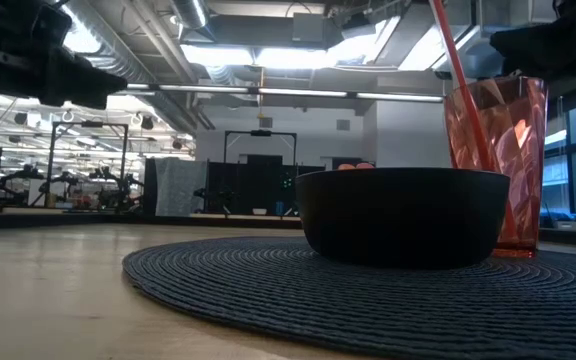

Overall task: Pick & Place Utensil
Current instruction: Return to Home Position

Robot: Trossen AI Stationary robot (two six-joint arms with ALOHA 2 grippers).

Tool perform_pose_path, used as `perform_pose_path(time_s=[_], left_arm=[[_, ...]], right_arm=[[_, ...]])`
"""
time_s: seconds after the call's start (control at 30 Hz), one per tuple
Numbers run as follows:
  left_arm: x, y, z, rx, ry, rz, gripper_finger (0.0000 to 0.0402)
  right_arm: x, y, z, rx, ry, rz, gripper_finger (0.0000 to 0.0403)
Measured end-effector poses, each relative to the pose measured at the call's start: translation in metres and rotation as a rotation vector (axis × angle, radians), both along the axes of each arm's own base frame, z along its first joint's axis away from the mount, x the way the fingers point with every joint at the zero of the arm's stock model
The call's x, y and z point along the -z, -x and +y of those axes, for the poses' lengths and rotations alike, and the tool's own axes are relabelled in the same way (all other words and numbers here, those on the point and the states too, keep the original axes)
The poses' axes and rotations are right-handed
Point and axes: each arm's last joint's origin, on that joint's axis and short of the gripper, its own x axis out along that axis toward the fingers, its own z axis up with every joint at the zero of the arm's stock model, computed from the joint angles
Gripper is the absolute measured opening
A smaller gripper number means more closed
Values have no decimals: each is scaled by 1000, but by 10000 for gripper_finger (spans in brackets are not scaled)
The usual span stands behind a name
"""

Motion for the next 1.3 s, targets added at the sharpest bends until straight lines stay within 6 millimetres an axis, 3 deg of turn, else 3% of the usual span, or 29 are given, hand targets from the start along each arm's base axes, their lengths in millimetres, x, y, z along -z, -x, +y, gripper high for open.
perform_pose_path(time_s=[0.63, 1.3], left_arm=[[-8, 0, 0, 16, -58, -83, 1], [2, -2, 3, -82, -30, -71, 2]], right_arm=[[15, -4, -4, 86, 10, -48, 0], [17, -5, -11, 119, -32, -53, 0]])
